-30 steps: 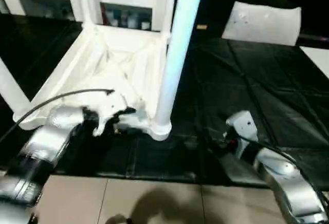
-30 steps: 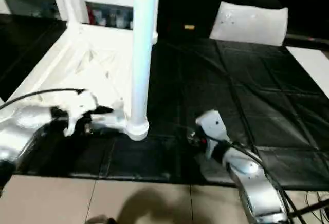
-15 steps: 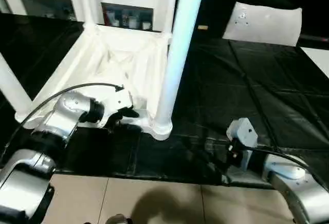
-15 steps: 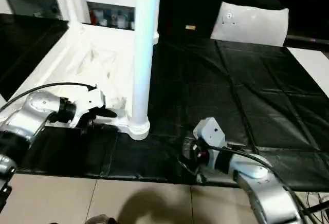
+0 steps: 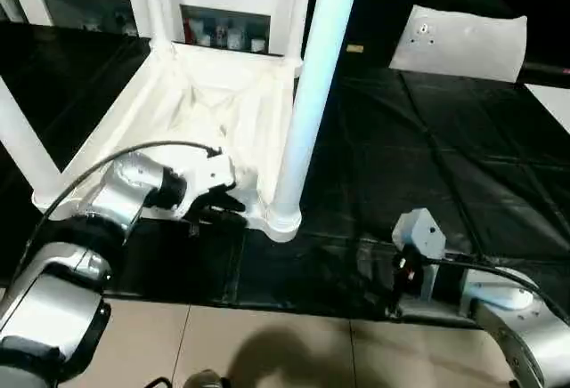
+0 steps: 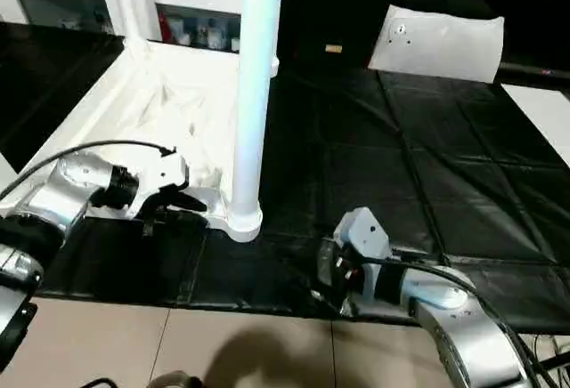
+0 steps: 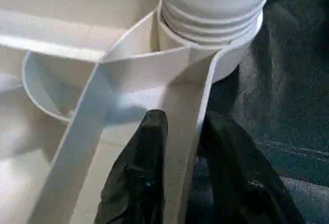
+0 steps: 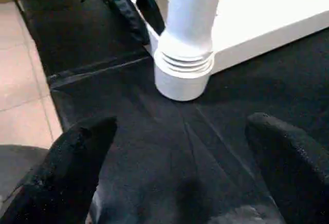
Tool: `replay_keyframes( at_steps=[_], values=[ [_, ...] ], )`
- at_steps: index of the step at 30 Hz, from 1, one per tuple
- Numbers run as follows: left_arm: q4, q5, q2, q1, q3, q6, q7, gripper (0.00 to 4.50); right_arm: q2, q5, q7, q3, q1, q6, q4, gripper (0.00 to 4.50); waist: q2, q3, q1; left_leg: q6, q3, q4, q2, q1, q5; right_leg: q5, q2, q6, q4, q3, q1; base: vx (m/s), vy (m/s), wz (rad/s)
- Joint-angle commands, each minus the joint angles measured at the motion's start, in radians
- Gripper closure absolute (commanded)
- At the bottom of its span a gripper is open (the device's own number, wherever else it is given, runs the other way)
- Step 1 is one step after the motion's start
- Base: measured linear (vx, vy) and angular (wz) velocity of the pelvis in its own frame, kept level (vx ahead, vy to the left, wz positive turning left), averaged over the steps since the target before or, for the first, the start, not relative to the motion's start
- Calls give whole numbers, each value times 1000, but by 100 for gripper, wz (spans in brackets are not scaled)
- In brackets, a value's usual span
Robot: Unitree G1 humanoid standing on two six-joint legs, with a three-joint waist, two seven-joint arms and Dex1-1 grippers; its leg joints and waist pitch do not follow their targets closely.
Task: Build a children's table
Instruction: Rotate table base
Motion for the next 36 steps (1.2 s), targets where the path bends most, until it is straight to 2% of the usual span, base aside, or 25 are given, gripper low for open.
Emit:
replay_keyframes(
  at_steps=[1, 2, 5, 6, 9, 13, 19, 21, 22, 23, 24, 26, 28, 29, 31, 32, 36],
  values=[
    [8, 14, 0, -26, -10, -5, -6, 360, -17, 9, 6, -2, -2, 11, -18, 0, 7, -59, 3, 38, -30, -68, 74, 36, -152, 86, -113, -258, -76, 47, 20, 0, 0, 0],
    [15, 16, -1, -29, -8, -7, -8, 381, -18, 10, 7, -2, -3, 10, -17, 0, 7, -58, 4, 37, -30, -69, 75, 35, -152, 83, -112, -259, -76, 47, 20, 0, 0, 0],
    [35, 29, -6, -39, -10, -7, -22, 399, -21, 13, 16, -4, -5, 4, -4, 0, 7, -58, 8, 34, -30, -69, 75, 36, -156, 76, -114, -257, -77, 46, 20, 0, 0, 0],
    [41, 33, -8, -41, -9, -9, -25, 418, -22, 13, 20, -6, -6, 2, 1, 0, 6, -59, 7, 34, -31, -70, 76, 35, -152, 81, -114, -255, -76, 46, 21, 0, 0, 0],
    [47, 37, -16, -42, -6, -5, -33, 426, -22, 14, 27, -8, -5, -7, 13, 0, 8, -60, 6, 40, -30, -68, 75, 34, -146, 100, -115, -259, -75, 46, 22, 0, 0, 0],
    [11, -35, -61, -26, 45, 83, -45, 447, -3, 21, 11, -21, 3, -15, 20, 0, 8, -60, 6, 46, -28, -67, 74, 34, -138, 123, -114, -278, -72, 44, 22, 0, 0, 0],
    [-16, -52, -116, -2, 84, 87, 34, 447, 13, 10, -16, -24, -1, -24, 27, 0, 8, -60, 3, 56, -28, -64, 75, 33, -145, 125, -115, -287, -75, 44, 24, 0, 0, 0],
    [-73, -62, -144, 43, 84, 77, 44, 447, 24, 0, -32, -21, -3, -25, 24, 0, 7, -60, 6, 57, -29, -65, 75, 32, -142, 113, -114, -280, -75, 45, 25, 0, 0, 0],
    [-85, -61, -146, 52, 80, 73, 43, 447, 26, -1, -35, -20, -3, -25, 23, 0, 5, -61, 5, 57, -30, -66, 79, 32, -139, 121, -116, -283, -73, 45, 27, 0, 0, 0],
    [-135, -49, -147, 88, 59, 54, 36, 447, 32, -5, -44, -17, -4, -22, 16, 0, 4, -59, 2, 60, -29, -66, 75, 31, -140, 110, -112, -278, -75, 44, 24, 0, 0, 0],
    [-153, -42, -146, 100, 50, 45, 35, 447, 35, -7, -49, -16, -5, -21, 14, 0, 4, -61, 3, 64, -29, -65, 77, 31, -137, 106, -115, -274, -74, 45, 25, 0, 0, 0],
    [-191, -33, -138, 121, 39, 39, 37, 447, 41, -9, -60, -15, -6, -18, 9, 0, 6, -59, 3, 66, -26, -65, 75, 32, -137, 91, -112, -265, -77, 45, 21, 0, 0, 0],
    [-210, -35, -134, 130, 39, 44, 39, 447, 45, -9, -64, -15, -7, -15, 7, 0, 7, -58, 7, 56, -25, -67, 76, 34, -152, 50, -111, -253, -80, 46, 17, 0, 0, 0],
    [-246, -43, -132, 143, 46, 67, 31, 447, 46, -8, -66, -16, -8, -16, 9, 0, 3, -58, 7, 54, -25, -67, 75, 34, -156, 40, -111, -251, -81, 46, 18, 0, 0, 0],
    [-281, -48, -129, 156, 48, 86, 25, 447, 46, -8, -67, -16, -9, -17, 12, 0, 3, -57, 7, 49, -25, -69, 76, 33, -151, 26, -111, -242, -80, 45, 17, 0, 0, 0],
    [-334, -50, -125, 179, 48, 128, 22, 447, 47, -11, -67, -16, -12, -22, 22, 0, 1, -58, 6, 49, -24, -68, 75, 34, -148, 26, -110, -240, -80, 45, 16, 0, 0, 0],
    [-326, -31, -127, 189, 55, 126, 64, 447, 50, -17, -63, -13, -21, -36, 47, 0, 0, -56, 6, 50, -23, -66, 72, 32, -149, -5, -111, -228, -85, 47, 14, 0, 0, 0]
  ],
)
